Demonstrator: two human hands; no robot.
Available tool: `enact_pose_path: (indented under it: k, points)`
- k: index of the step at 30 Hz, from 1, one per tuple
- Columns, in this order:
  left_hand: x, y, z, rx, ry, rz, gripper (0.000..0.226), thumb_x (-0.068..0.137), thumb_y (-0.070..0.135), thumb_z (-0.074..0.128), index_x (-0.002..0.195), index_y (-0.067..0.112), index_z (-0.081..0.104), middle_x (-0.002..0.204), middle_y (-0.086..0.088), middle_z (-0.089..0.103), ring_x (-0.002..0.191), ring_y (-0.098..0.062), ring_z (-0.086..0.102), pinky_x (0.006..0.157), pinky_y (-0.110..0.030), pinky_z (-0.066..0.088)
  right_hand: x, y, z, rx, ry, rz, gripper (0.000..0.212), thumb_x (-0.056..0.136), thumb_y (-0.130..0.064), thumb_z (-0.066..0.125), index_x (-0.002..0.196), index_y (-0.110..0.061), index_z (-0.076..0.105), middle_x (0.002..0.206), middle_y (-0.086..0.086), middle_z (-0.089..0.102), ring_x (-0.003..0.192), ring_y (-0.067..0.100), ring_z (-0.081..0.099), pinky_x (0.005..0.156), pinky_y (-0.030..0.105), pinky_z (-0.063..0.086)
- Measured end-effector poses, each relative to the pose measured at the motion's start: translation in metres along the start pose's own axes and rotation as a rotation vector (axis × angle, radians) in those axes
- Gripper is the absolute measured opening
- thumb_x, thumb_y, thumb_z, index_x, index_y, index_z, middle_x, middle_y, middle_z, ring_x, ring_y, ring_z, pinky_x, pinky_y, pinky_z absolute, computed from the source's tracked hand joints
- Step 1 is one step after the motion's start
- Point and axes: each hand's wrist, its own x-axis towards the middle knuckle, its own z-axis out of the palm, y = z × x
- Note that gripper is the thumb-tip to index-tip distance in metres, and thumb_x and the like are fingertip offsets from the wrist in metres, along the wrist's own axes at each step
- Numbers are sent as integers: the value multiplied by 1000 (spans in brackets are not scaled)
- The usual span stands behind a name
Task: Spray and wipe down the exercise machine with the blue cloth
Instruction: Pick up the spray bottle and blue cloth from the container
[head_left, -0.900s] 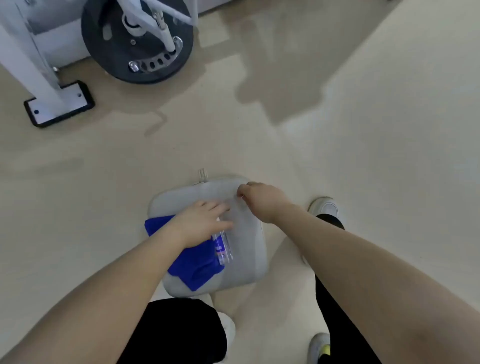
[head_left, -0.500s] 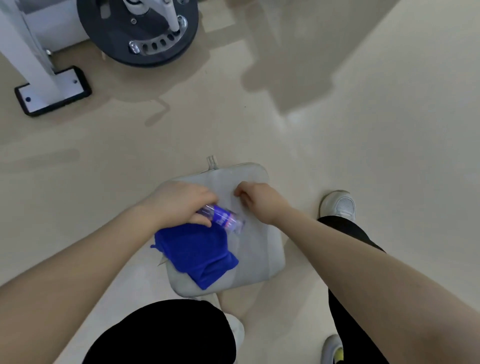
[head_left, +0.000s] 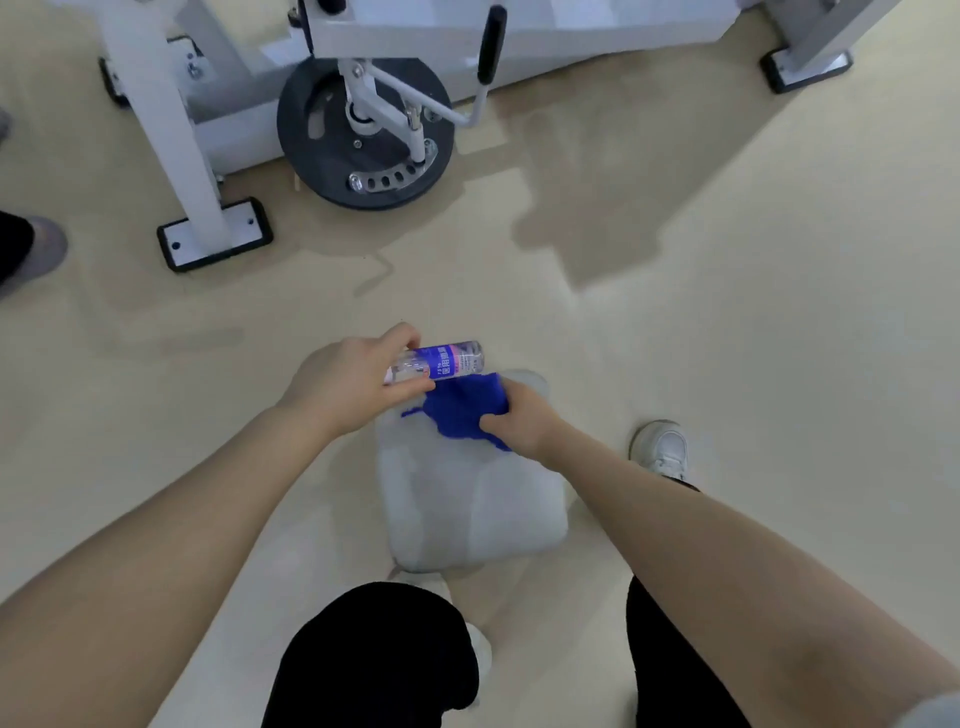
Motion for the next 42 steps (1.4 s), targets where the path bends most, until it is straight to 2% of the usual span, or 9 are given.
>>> enact_pose_path:
  k: [5,9,12,16,19,24,33,37,42]
  points:
    - [7,71,-93,64,-25,124,43,76,53,66,107,27,52,93,4,61,80,-19,51,62,-28,37,-58,-72,-108,107,313,-13,39,85,-5,39,123,-15,45,103,8,57,90,29,54,75,37,47]
    - [27,149,-179,206,16,240,43,76,50,67,108,27,52,97,5,60,84,-17,50,61,-29,32,-111,-153,-193,189,218,-282,49,90,-35,51,138,-29,41,126,3,57,115,22,53,102,35,39]
    - [41,210,-225,242,97,250,43,75,51,68,103,24,50,95,3,60,77,-16,46,58,-30,28,-140,-185,-244,-125,194,-469,42,85,-44,49,116,-20,65,101,3,68,94,17,59,94,36,44]
    - [59,277,-268,-24,66,189,45,65,46,78,91,25,48,95,6,59,85,-16,54,61,-30,42,-173,-207,-323,-72,1,-444,26,82,-43,62,85,-19,68,72,-2,65,64,16,57,67,35,46]
    - [68,324,-298,-248,14,136,40,64,38,81,89,26,52,97,10,61,89,-13,60,74,-33,52,-188,-220,-386,-99,-78,-453,17,84,-42,63,84,-25,65,79,-10,68,74,10,65,72,29,49]
    - [86,384,-322,-856,199,64,6,85,16,64,81,18,60,63,6,66,56,-6,58,56,-16,46,-200,-228,-469,-97,-62,-489,24,78,-42,62,96,-26,60,87,-11,65,80,8,61,78,27,46]
    - [132,456,-336,-1315,429,20,18,99,15,41,101,18,59,93,3,67,81,-6,64,71,-18,53,-193,-263,-505,-458,151,-581,42,88,-47,53,120,-22,41,90,2,62,82,21,58,76,39,50]
    - [146,442,-351,-1329,501,31,21,99,12,38,105,21,55,93,-2,66,79,-9,65,69,-20,54,-190,-292,-505,-224,-52,-508,19,96,-36,45,110,-22,48,90,-2,62,83,15,57,76,29,45]
    - [178,414,-372,-1108,619,20,16,99,17,40,103,26,52,101,2,66,91,-15,63,76,-23,54,-148,-334,-498,-421,126,-531,26,90,-44,52,97,-20,48,88,-2,62,81,16,58,77,32,48]
